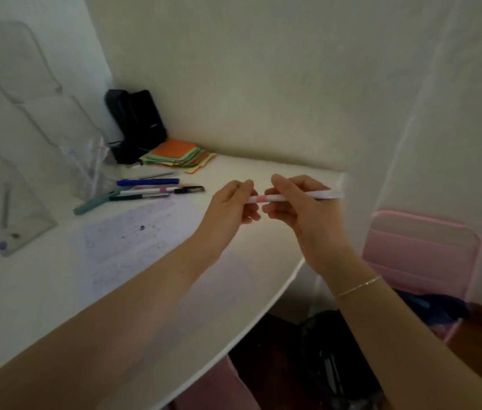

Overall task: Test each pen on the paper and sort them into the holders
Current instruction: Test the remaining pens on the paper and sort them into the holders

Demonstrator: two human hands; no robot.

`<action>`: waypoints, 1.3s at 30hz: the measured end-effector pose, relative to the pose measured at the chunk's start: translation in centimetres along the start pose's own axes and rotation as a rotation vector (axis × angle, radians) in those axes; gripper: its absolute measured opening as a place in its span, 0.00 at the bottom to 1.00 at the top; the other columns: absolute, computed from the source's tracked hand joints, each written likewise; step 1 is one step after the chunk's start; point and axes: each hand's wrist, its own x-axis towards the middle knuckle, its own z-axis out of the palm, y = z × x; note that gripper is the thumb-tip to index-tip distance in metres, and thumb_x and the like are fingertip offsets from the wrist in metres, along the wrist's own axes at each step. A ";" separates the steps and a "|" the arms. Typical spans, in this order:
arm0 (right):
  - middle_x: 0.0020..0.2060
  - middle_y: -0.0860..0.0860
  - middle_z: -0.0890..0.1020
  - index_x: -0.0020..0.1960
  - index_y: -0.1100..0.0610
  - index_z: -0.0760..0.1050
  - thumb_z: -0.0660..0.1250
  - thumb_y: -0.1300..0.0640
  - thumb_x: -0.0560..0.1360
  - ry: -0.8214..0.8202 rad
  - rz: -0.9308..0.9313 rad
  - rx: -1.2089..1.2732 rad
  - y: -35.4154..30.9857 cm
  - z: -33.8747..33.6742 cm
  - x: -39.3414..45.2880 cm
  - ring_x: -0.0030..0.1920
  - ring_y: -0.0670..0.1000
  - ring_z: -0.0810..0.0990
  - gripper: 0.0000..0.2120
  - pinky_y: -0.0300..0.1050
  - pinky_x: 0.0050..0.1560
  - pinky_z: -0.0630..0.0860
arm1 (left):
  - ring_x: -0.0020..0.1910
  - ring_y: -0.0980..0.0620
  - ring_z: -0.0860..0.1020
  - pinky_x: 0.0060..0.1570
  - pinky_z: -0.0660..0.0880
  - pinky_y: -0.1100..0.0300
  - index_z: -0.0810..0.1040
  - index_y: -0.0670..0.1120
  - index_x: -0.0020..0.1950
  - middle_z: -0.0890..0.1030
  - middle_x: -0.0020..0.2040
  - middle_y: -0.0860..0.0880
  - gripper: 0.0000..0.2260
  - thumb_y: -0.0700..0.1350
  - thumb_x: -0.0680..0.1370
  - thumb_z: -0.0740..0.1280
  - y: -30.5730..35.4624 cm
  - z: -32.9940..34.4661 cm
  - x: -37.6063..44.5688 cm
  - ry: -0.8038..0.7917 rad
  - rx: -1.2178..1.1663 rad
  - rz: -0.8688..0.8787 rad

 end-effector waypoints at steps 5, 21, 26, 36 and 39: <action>0.31 0.52 0.84 0.40 0.60 0.78 0.65 0.60 0.76 0.539 -0.034 -0.001 0.6 -11.8 -2.3 0.33 0.51 0.82 0.08 0.45 0.39 0.80 | 0.47 0.53 0.77 0.49 0.70 0.59 0.75 0.47 0.48 0.79 0.47 0.50 0.08 0.46 0.80 0.58 -3.4 5.0 1.6 -0.144 0.525 0.201; 0.51 0.58 0.79 0.49 0.58 0.78 0.61 0.61 0.73 0.374 0.347 -1.088 12.8 -21.5 -1.0 0.45 0.57 0.79 0.08 0.44 0.47 0.74 | 0.53 0.44 0.77 0.53 0.73 0.52 0.76 0.43 0.58 0.79 0.57 0.45 0.23 0.55 0.75 0.51 -4.6 6.5 1.1 -0.196 1.049 0.472; 0.46 0.48 0.72 0.42 0.53 0.73 0.61 0.66 0.74 0.500 -0.283 -0.845 0.9 -11.2 1.9 0.36 0.40 0.71 0.09 0.26 0.36 0.68 | 0.47 0.46 0.77 0.53 0.69 0.53 0.76 0.46 0.57 0.78 0.53 0.47 0.20 0.51 0.78 0.48 -3.0 6.1 0.6 -0.203 1.153 0.437; 0.46 0.55 0.82 0.48 0.59 0.81 0.62 0.66 0.71 -0.315 -0.449 -1.027 0.2 11.2 7.3 0.48 0.54 0.79 0.11 0.40 0.51 0.72 | 0.56 0.52 0.76 0.55 0.68 0.62 0.77 0.51 0.57 0.76 0.60 0.53 0.09 0.45 0.78 0.63 -3.6 -14.3 0.1 0.125 1.059 0.161; 0.56 0.58 0.78 0.58 0.59 0.76 0.60 0.65 0.75 -0.550 -0.309 -1.231 4.7 16.1 8.4 0.56 0.57 0.76 0.14 0.47 0.57 0.73 | 0.49 0.49 0.78 0.50 0.71 0.60 0.79 0.47 0.53 0.79 0.55 0.50 0.07 0.43 0.76 0.65 -5.5 -19.5 -1.5 0.185 1.112 0.145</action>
